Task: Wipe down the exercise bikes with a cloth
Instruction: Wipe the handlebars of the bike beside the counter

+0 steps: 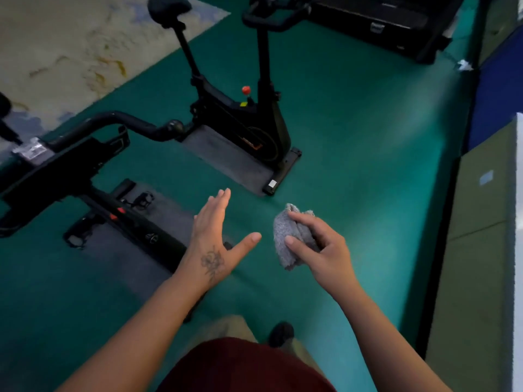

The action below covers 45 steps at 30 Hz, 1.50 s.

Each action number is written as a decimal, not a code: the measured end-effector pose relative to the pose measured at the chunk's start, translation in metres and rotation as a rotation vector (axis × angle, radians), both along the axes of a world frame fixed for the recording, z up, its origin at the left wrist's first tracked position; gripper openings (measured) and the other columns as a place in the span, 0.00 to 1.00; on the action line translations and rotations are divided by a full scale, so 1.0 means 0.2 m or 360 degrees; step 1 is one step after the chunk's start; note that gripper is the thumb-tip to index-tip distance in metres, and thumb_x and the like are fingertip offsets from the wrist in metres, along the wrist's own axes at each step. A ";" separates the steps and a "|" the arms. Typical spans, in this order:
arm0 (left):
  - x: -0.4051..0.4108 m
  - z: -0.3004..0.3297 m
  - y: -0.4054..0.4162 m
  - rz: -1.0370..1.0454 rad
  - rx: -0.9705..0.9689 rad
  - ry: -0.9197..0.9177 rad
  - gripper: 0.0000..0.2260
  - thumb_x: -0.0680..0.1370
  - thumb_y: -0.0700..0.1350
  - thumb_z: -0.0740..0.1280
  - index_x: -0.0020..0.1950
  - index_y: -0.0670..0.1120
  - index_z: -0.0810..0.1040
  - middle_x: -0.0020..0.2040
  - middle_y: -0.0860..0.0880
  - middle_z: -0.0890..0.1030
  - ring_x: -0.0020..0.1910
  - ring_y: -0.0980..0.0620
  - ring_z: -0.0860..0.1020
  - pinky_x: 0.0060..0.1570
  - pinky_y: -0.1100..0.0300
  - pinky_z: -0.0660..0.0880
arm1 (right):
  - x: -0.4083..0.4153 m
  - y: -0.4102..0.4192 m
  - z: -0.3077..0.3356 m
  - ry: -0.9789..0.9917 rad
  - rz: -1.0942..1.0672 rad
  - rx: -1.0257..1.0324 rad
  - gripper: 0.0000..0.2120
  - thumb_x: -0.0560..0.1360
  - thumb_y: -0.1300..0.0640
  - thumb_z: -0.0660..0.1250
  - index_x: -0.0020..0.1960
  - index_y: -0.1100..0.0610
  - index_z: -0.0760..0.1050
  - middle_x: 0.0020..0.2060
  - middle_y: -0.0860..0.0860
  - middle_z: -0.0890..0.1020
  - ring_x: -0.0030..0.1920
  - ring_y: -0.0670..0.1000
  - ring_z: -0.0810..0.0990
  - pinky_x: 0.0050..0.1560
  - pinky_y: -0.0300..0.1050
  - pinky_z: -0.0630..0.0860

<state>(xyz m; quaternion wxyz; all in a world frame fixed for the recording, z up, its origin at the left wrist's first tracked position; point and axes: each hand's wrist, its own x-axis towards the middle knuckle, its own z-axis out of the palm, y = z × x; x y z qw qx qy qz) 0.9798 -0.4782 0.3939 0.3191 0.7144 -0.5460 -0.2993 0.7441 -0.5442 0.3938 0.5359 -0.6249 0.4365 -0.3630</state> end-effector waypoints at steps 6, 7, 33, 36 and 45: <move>-0.01 0.05 -0.01 0.0318 -0.0023 -0.0020 0.46 0.76 0.75 0.64 0.88 0.59 0.48 0.85 0.64 0.48 0.85 0.64 0.40 0.85 0.44 0.50 | 0.08 -0.29 0.02 -0.0059 0.0321 0.0059 0.19 0.77 0.61 0.77 0.64 0.45 0.83 0.63 0.45 0.84 0.66 0.49 0.82 0.69 0.55 0.77; 0.00 0.05 -0.02 0.0378 -0.0021 -0.0019 0.46 0.76 0.75 0.64 0.88 0.59 0.49 0.84 0.65 0.48 0.85 0.64 0.41 0.85 0.46 0.50 | 0.11 -0.34 0.02 -0.0073 0.0372 0.0063 0.18 0.77 0.61 0.77 0.63 0.45 0.83 0.63 0.45 0.85 0.66 0.48 0.81 0.69 0.54 0.77; 0.30 -0.09 -0.70 0.1266 -0.0110 0.0043 0.36 0.75 0.76 0.64 0.78 0.76 0.50 0.78 0.71 0.58 0.83 0.63 0.55 0.82 0.51 0.59 | 1.10 -1.62 0.10 -0.0225 0.1596 0.0250 0.27 0.70 0.63 0.80 0.68 0.55 0.80 0.68 0.50 0.81 0.71 0.55 0.78 0.71 0.59 0.75; 0.22 -0.11 -0.77 0.1525 -0.0095 0.0005 0.40 0.76 0.75 0.65 0.84 0.66 0.54 0.81 0.63 0.60 0.83 0.58 0.57 0.82 0.48 0.60 | 1.21 -1.72 0.08 -0.0203 0.1890 0.0233 0.29 0.69 0.63 0.81 0.68 0.53 0.80 0.69 0.49 0.81 0.72 0.54 0.77 0.74 0.58 0.73; -0.15 -0.07 -1.19 0.2341 -0.0087 0.0007 0.44 0.76 0.72 0.69 0.86 0.59 0.56 0.83 0.63 0.58 0.82 0.65 0.55 0.80 0.59 0.57 | 1.41 -2.11 0.09 -0.0224 0.2533 0.0342 0.30 0.68 0.65 0.80 0.68 0.56 0.79 0.66 0.48 0.82 0.67 0.47 0.81 0.64 0.40 0.76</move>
